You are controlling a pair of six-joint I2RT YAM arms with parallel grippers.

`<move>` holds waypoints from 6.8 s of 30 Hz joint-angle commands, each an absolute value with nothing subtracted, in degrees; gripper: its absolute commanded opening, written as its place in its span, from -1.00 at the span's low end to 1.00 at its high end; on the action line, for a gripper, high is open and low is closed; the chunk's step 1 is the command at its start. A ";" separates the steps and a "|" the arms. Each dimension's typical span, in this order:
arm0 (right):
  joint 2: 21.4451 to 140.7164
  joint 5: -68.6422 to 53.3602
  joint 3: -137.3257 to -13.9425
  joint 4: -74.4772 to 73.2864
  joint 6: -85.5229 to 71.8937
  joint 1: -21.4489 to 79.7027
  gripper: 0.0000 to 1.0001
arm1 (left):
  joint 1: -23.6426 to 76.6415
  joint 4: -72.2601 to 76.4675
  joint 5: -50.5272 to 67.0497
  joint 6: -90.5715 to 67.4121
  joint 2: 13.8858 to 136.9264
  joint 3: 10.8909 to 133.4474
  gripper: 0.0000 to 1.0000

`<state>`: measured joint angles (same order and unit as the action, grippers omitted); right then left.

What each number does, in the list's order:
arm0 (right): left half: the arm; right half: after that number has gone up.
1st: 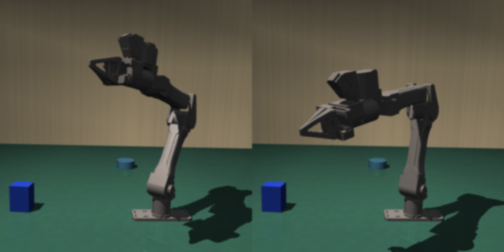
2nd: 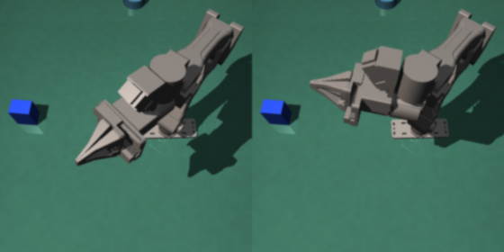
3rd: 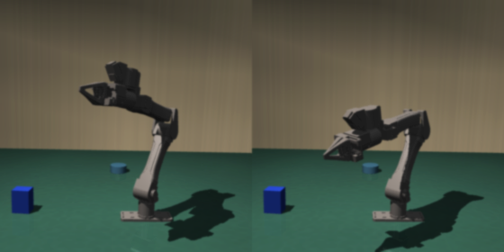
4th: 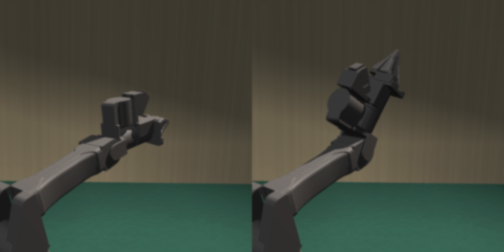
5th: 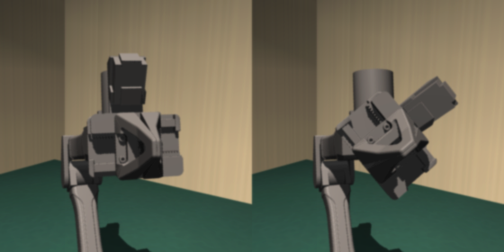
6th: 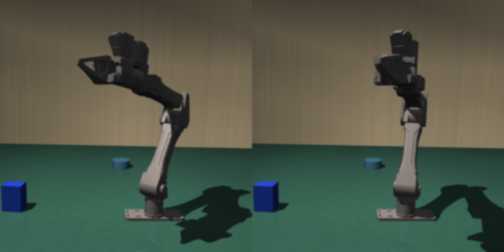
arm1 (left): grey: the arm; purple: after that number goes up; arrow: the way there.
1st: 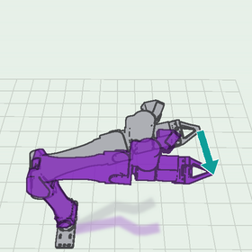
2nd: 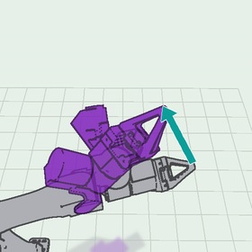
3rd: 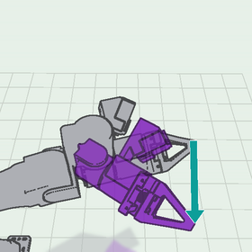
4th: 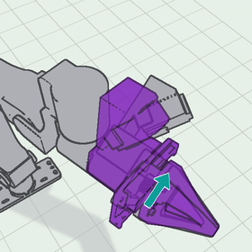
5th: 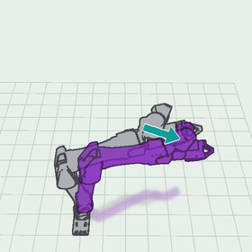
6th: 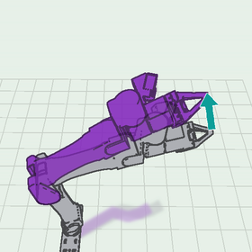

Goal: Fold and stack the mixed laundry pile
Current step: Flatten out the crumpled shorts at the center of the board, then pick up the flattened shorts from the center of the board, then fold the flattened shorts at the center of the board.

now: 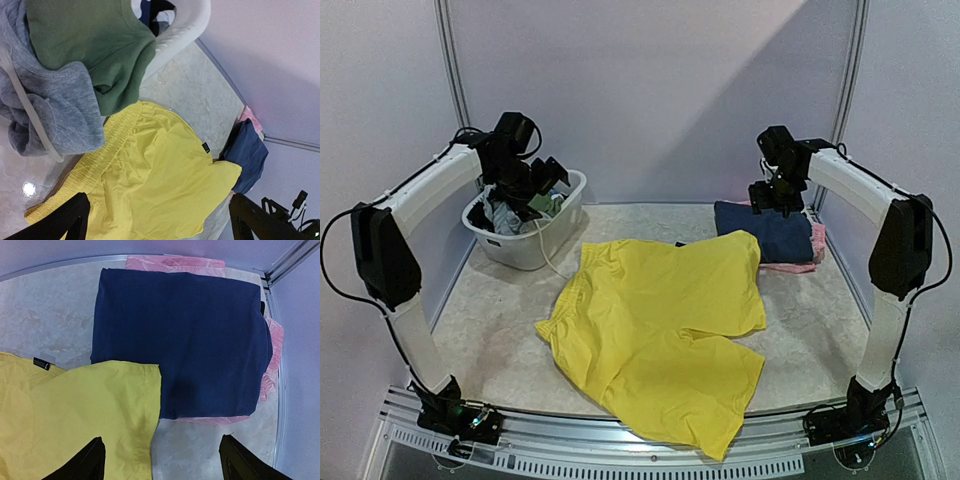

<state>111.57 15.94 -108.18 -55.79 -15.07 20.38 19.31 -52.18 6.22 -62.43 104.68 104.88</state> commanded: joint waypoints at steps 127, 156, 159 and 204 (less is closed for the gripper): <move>54.11 9.07 -40.07 -50.99 -105.18 92.16 -1.00 | 19.12 -67.78 13.05 -50.84 50.34 44.47 -1.00; 60.83 21.14 -60.65 -64.81 -83.08 68.22 -1.00 | 19.35 -69.76 11.78 -53.66 58.11 58.66 -1.00; 63.37 19.70 -61.99 -64.29 -79.58 64.39 -1.00 | 19.34 -69.22 11.66 -53.60 60.21 60.16 -1.00; 106.49 6.29 -99.24 -62.39 -37.40 32.94 -1.00 | 13.74 -60.07 2.24 -49.58 92.72 81.78 -1.00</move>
<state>101.67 6.94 -95.07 -62.54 -41.69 33.61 14.85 -62.89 4.71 -50.57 89.25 79.77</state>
